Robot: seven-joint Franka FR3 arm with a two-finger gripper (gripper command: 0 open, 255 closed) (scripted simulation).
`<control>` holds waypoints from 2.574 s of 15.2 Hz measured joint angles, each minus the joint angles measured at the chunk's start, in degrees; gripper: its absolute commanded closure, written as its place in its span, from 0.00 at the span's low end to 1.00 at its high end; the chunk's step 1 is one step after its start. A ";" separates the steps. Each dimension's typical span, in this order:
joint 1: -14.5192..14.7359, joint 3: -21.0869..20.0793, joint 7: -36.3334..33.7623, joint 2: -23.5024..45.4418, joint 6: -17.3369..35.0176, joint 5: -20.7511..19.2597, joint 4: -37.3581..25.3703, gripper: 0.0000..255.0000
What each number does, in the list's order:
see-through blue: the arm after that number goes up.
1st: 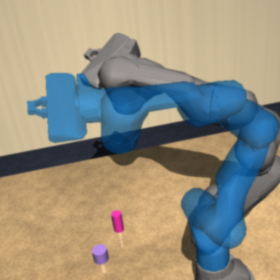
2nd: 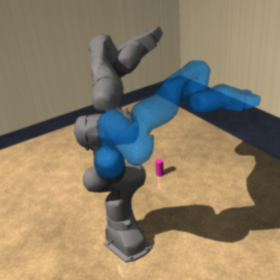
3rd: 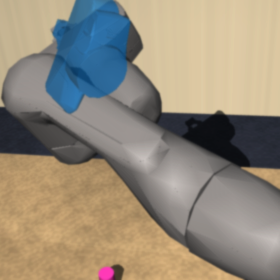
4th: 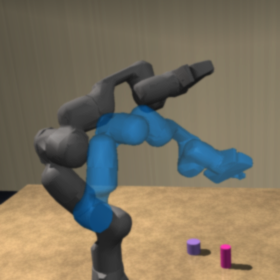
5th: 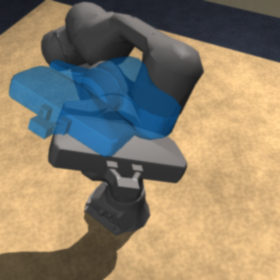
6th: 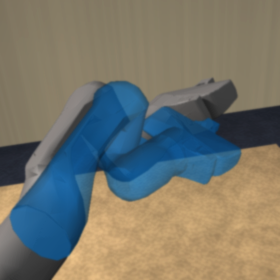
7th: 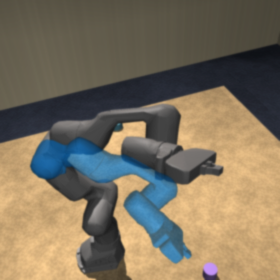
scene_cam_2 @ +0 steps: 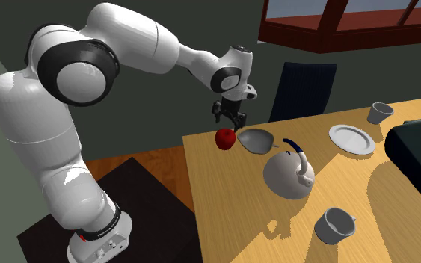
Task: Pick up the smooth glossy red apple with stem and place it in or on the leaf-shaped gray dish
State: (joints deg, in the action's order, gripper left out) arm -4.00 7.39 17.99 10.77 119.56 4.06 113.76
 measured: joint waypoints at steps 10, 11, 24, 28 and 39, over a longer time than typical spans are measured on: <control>0.01 -0.11 0.23 1.45 3.21 0.35 1.75 0.00; 0.01 -0.11 0.23 1.45 3.21 0.35 1.75 1.00; 0.03 -0.06 0.08 0.64 1.70 0.16 1.03 1.00; 0.07 0.00 -0.20 -0.66 -1.03 -0.12 -0.42 1.00; 0.15 0.09 -0.86 -3.80 -8.66 -0.78 -4.98 1.00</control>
State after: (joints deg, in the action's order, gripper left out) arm -3.85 7.49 17.13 6.97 110.90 3.29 108.79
